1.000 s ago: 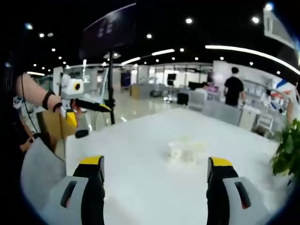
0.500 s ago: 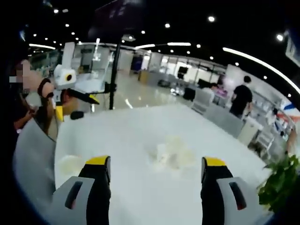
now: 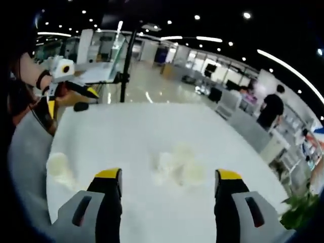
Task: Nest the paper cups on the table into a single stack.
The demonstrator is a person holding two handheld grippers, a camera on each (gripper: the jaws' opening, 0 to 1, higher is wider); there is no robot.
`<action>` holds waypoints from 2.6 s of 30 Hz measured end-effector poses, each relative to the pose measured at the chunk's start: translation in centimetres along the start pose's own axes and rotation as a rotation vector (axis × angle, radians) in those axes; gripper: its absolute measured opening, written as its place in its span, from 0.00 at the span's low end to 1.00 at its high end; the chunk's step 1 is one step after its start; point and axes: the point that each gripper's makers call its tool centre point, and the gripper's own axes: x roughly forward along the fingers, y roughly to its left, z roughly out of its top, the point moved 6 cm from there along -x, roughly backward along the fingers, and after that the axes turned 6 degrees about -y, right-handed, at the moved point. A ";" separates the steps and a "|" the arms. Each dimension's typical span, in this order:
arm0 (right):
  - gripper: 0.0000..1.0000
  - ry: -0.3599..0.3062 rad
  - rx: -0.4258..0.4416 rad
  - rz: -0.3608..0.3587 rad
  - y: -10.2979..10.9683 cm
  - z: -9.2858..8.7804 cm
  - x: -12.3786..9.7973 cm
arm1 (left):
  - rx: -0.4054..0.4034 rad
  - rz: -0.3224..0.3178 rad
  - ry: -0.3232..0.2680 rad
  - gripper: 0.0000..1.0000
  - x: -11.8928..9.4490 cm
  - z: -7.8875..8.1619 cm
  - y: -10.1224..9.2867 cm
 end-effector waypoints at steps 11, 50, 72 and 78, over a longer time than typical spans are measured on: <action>0.65 0.107 -0.134 0.079 -3.2 -1.7 4.0 | 0.007 -0.001 0.010 1.00 0.9 0.0 -0.2; 0.16 0.378 -0.398 0.338 -3.7 -8.7 14.0 | -0.016 0.051 0.054 0.98 0.8 -2.1 -0.2; 0.00 0.410 -0.400 0.380 -2.7 -9.1 13.8 | -0.011 0.058 0.060 0.98 0.6 -2.2 -0.3; 0.00 0.411 -0.398 0.371 -2.8 -8.5 13.4 | 0.000 0.051 0.057 0.98 0.5 -2.1 -0.1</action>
